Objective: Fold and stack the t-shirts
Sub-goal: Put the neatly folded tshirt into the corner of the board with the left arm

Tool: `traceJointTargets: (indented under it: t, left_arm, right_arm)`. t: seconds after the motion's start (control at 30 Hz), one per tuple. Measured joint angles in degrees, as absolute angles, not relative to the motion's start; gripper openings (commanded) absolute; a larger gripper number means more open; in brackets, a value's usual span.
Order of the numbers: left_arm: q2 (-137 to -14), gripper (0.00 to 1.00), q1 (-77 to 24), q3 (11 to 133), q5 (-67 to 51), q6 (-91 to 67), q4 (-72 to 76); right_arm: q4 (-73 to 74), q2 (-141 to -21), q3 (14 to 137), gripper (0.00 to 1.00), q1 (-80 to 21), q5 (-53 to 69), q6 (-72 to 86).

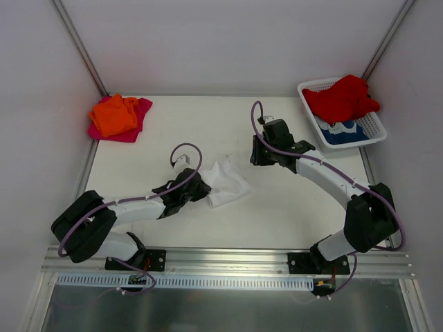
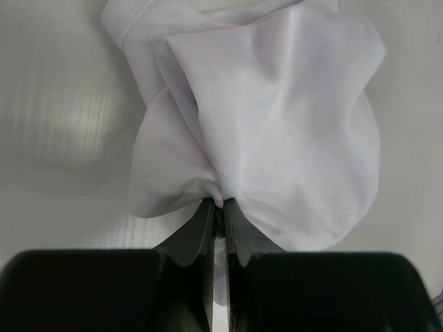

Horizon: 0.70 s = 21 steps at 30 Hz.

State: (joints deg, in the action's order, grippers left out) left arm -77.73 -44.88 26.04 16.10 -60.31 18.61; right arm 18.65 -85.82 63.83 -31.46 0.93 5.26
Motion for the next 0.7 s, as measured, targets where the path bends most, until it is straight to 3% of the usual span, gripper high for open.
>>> traceJointTargets:
  t: [0.7]
  left_arm:
    - [-87.3, 0.0, -21.9, 53.2, 0.0, -33.4, 0.6]
  right_arm:
    - [18.5, -85.4, 63.8, 0.31, -30.7, 1.0, 5.3]
